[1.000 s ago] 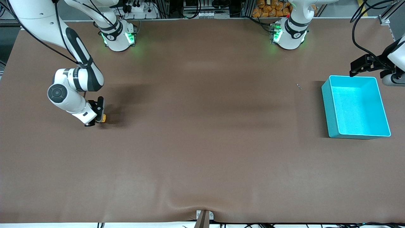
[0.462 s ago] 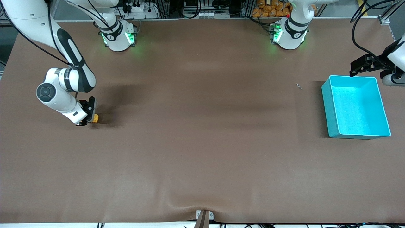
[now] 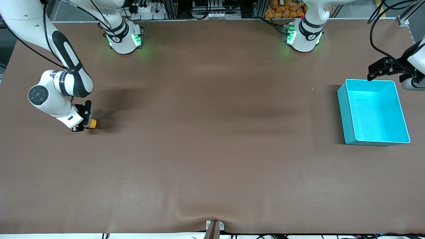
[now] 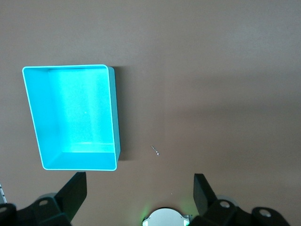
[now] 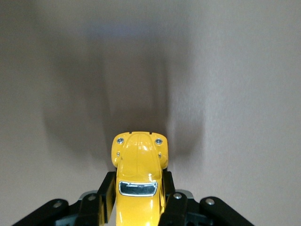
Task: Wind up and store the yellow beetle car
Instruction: 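Drag the car backward along the table with the right gripper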
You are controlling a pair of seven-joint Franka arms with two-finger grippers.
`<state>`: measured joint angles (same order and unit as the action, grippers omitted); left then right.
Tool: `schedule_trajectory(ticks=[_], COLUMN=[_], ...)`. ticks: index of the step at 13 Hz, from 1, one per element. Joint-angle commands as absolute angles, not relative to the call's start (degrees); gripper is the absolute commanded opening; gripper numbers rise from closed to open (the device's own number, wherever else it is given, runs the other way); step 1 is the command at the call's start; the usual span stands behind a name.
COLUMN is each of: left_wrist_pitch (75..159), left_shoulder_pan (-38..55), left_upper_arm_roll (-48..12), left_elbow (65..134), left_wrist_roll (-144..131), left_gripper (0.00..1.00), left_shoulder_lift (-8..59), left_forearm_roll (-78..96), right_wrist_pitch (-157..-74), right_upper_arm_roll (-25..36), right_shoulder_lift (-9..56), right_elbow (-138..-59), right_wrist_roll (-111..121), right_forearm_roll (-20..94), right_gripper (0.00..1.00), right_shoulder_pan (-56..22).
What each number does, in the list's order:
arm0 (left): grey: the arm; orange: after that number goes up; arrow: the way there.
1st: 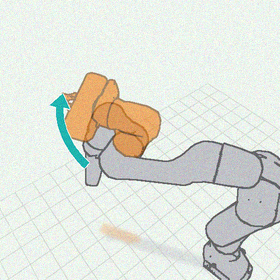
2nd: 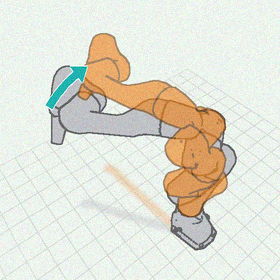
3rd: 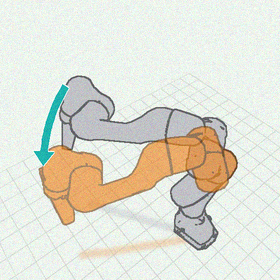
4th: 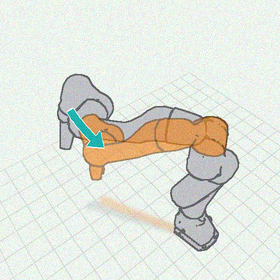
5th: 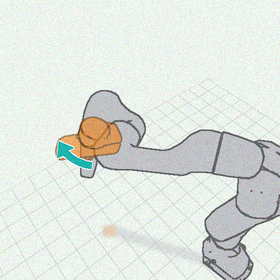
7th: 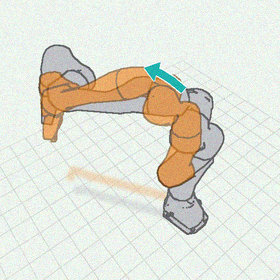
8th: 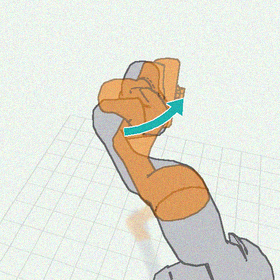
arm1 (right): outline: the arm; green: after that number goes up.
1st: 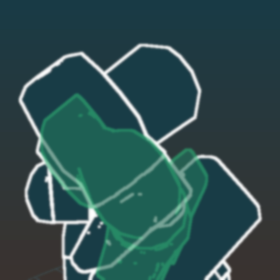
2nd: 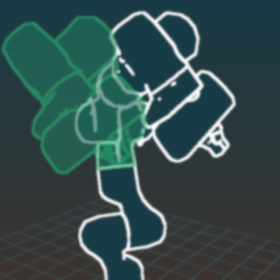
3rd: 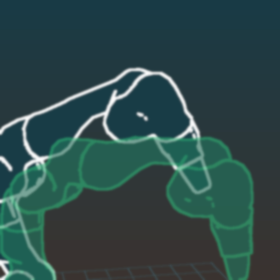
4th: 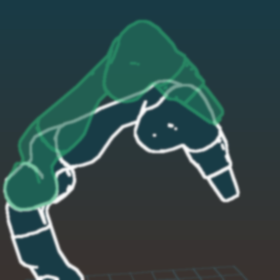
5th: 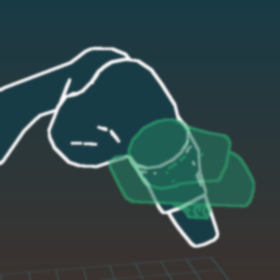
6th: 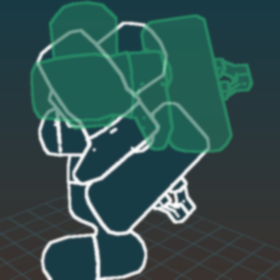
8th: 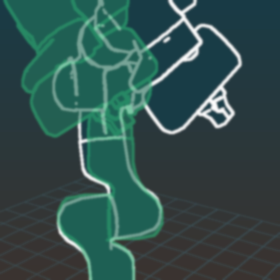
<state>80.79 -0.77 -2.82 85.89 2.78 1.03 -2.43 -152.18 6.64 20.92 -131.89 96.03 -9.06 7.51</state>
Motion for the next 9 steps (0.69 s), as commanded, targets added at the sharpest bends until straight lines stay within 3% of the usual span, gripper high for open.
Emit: schedule_trajectory(ticks=[1,5,9], left_wrist_pitch=[80.9,80.9,80.9], left_shoulder_pan=[-1.0,-0.9,-0.9], left_upper_arm_roll=[-2.9,-2.9,-2.9], left_elbow=[84.6,84.6,84.6], left_wrist_roll=[1.9,1.9,1.9], left_gripper=[1.0,1.0,1.0], left_shoulder_lift=[1.1,1.1,1.3], left_forearm_roll=[-2.2,-2.2,-2.3], right_wrist_pitch=[-153.8,-153.8,-152.8], right_upper_arm_roll=[6.2,6.2,6.1], right_shoulder_lift=[26.4,26.3,25.2], right_elbow=[-131.4,-130.4,-128.2], right_wrist_roll=[98.6,100.9,102.0], right_forearm_roll=[-10.1,-10.1,-10.0], right_gripper=[0.3,0.39,0.59], right_shoulder_pan=[10.8,12.5,12.9])
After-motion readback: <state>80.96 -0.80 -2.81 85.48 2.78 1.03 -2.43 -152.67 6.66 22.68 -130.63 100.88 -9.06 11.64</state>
